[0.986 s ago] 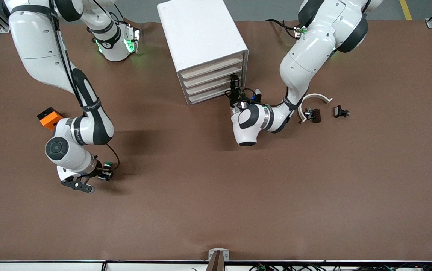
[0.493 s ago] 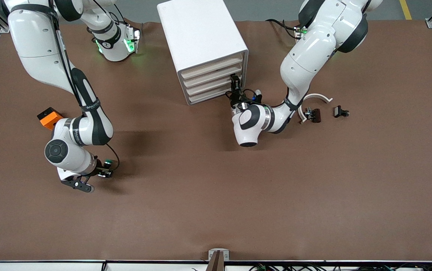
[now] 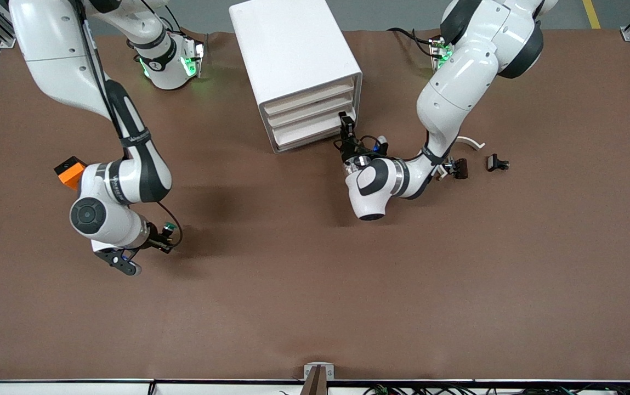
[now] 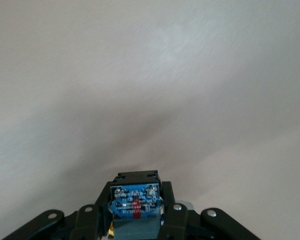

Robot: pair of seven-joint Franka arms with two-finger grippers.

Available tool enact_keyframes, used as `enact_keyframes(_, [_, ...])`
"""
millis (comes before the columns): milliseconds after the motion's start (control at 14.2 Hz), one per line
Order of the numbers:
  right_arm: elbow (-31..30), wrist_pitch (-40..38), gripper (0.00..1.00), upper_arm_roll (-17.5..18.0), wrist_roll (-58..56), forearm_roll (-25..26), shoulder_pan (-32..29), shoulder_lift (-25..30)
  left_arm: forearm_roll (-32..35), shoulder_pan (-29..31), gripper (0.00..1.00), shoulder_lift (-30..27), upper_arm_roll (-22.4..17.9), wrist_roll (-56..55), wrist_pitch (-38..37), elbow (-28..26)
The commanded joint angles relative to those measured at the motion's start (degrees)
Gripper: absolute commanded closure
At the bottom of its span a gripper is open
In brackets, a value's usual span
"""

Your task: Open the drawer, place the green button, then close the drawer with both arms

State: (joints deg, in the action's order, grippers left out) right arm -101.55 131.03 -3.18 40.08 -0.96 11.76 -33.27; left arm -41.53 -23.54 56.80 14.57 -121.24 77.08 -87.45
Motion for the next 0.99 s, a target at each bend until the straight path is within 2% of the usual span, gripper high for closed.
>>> enact_keyframes(0, [-0.9,-0.6,1.00,-0.1,10.5,-0.2,5.2,2.2,-0.3,1.3,0.90,0.2,-0.2,-0.3,-0.4,1.0])
enact_keyframes(493, [-0.9,-0.9,1.00,0.0,32.2,-0.2,17.1,5.8,-0.3,5.3,0.86,0.2,-0.2,-0.3,0.0,1.7])
enact_keyframes(634, [-0.7,-3.0,1.00,0.3,38.7,-0.2,20.9,6.7,-0.3,6.0,0.86,0.2,-0.2,-0.3,-0.1,1.8])
enact_keyframes(915, [-0.5,-5.9,1.00,4.4,47.8,-3.2,23.2,9.5,-0.5,8.2,0.85,0.1,-0.2,-0.3,0.0,1.8])
